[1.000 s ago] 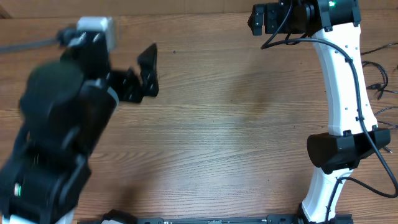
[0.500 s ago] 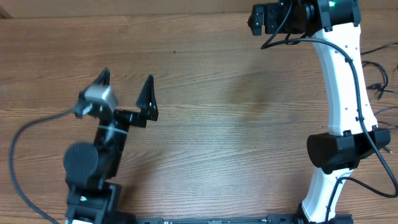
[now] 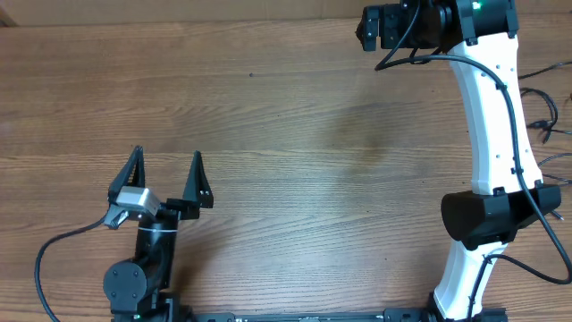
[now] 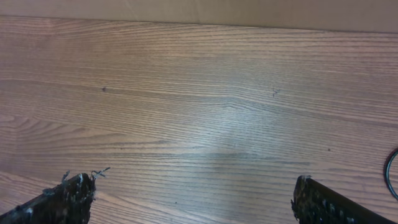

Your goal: Untangle cables

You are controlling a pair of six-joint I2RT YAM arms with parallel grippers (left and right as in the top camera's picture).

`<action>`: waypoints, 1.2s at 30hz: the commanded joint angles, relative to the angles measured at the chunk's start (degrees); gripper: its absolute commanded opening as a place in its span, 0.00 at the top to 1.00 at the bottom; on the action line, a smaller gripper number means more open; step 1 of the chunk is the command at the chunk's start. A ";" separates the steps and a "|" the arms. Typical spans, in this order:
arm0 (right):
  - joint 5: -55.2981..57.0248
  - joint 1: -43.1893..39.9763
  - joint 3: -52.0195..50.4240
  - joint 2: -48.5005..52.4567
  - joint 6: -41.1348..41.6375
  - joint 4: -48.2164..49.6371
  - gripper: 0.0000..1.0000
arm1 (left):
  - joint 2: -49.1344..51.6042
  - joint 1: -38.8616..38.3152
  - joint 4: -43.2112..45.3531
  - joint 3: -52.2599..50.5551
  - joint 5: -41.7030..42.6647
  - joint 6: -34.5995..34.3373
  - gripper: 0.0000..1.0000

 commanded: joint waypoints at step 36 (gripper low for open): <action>0.52 -0.04 0.39 -0.15 -0.04 0.37 0.00 | -20.48 7.76 -30.91 -10.71 -1.31 -5.75 0.00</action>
